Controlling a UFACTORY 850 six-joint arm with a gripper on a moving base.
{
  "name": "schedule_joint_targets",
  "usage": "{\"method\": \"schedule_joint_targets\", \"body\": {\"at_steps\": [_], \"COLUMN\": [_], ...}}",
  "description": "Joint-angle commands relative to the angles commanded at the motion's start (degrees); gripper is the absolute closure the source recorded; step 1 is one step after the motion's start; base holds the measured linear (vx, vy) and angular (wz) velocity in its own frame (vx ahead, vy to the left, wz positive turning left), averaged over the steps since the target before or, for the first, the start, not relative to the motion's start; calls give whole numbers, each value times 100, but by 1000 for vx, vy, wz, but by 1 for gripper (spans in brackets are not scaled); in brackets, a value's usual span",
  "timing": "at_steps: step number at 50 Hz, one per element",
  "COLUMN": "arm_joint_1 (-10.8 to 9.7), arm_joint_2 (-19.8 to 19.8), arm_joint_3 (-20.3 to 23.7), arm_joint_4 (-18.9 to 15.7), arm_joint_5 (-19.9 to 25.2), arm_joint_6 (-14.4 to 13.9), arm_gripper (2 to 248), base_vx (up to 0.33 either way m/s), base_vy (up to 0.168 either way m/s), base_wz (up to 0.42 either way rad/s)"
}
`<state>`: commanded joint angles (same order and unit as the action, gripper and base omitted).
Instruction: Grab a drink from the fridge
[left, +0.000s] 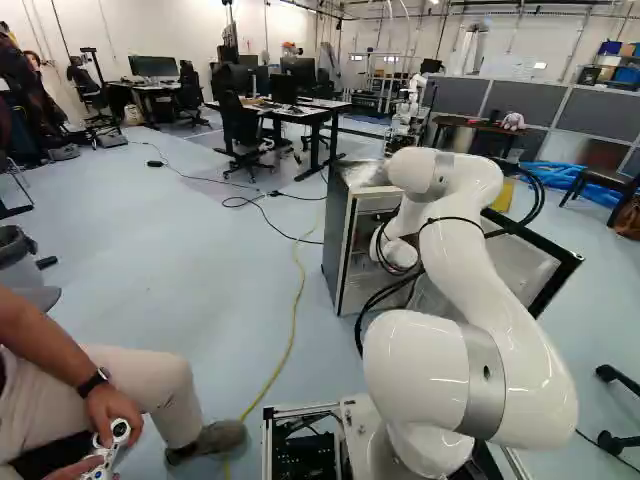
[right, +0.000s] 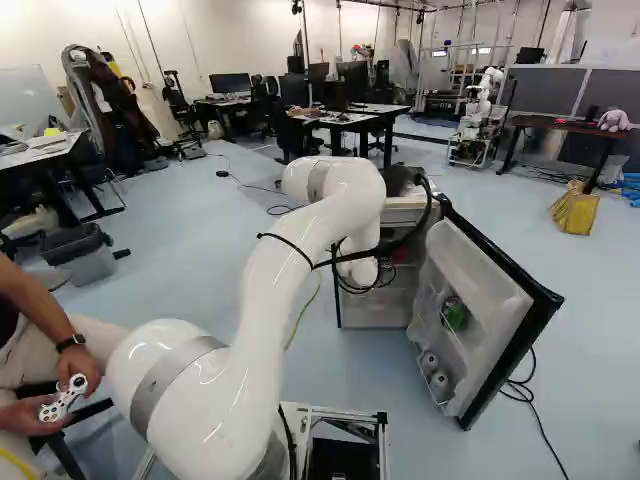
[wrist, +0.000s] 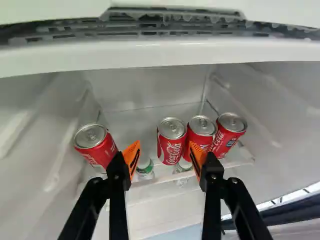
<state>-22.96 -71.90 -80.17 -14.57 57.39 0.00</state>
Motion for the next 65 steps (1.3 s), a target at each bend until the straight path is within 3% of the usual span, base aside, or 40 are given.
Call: {"method": "schedule_joint_targets", "body": {"at_steps": [65], "arm_joint_1": [26], "arm_joint_2": [-429], "arm_joint_3": [-756], "arm_joint_4": [0], "arm_joint_5": [0], "arm_joint_6": [0], "arm_gripper": [99], "base_vx": [0], "base_vy": [0], "base_wz": [0]}}
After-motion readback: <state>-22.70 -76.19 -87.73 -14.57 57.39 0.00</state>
